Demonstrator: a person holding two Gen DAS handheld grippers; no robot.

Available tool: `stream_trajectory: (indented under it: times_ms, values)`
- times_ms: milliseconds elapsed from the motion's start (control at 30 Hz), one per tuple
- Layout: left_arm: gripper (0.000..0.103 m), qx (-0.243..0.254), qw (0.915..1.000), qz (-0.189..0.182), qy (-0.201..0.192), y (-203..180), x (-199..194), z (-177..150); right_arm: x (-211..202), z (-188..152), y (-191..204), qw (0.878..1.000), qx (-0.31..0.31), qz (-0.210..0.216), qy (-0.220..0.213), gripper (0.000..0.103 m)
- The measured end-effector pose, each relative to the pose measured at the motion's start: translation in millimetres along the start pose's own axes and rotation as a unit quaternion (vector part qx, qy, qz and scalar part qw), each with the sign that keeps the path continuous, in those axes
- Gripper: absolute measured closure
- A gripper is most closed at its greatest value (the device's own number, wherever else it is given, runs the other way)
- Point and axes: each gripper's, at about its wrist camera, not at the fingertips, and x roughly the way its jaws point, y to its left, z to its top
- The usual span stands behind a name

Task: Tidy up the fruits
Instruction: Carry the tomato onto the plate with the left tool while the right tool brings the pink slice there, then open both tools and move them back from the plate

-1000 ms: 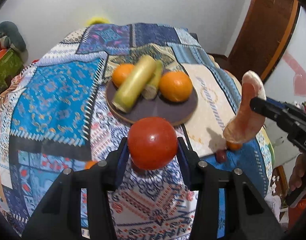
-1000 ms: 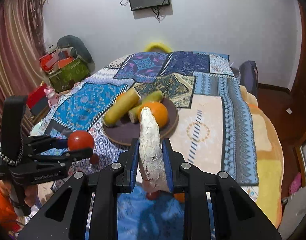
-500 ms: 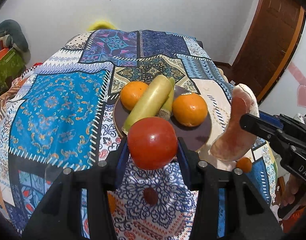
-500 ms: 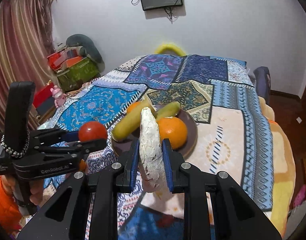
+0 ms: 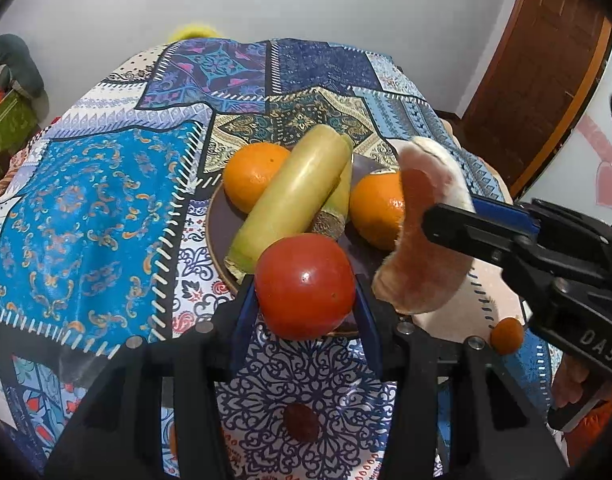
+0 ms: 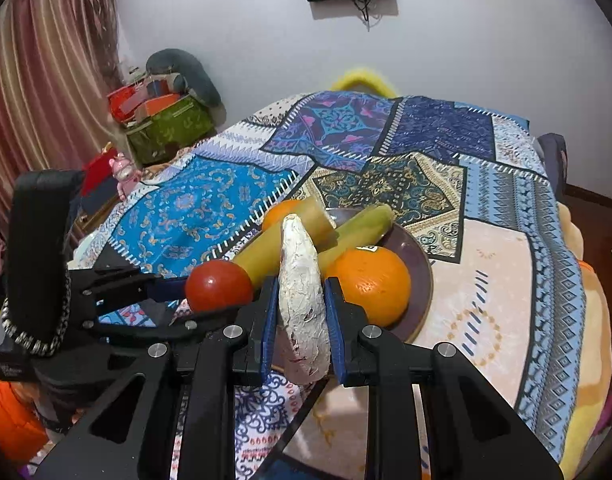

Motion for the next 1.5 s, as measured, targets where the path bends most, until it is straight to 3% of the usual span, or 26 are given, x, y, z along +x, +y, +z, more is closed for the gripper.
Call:
stream_trajectory:
  times_ms: [367,733,1033,1100,1267,1500]
  values:
    - [0.057,0.005,1.0,-0.001,0.004,-3,9,6,16,10,-11,1.0,0.006,0.01,0.007,0.08]
    - [0.052,0.014,0.9999,0.0,-0.002,-11,6,11,5,11,-21,1.0,0.007,-0.014,-0.003,0.078]
    - [0.051,0.019,0.9993,0.021,-0.024,-13,-29,5,-21,1,-18,0.999,-0.001,-0.039,-0.006,0.065]
    - [0.051,0.02,0.999,0.025,-0.031,-12,-42,3,-29,-2,-17,0.999,0.0,-0.044,-0.01,0.056]
    - [0.048,0.014,0.9981,0.033,-0.051,-9,-75,-1,-54,-5,-7,0.998,-0.002,-0.061,-0.021,0.053]
    - [0.046,0.018,0.9951,0.045,-0.086,-10,-128,-16,-92,-12,12,0.995,-0.009,-0.089,-0.041,0.035]
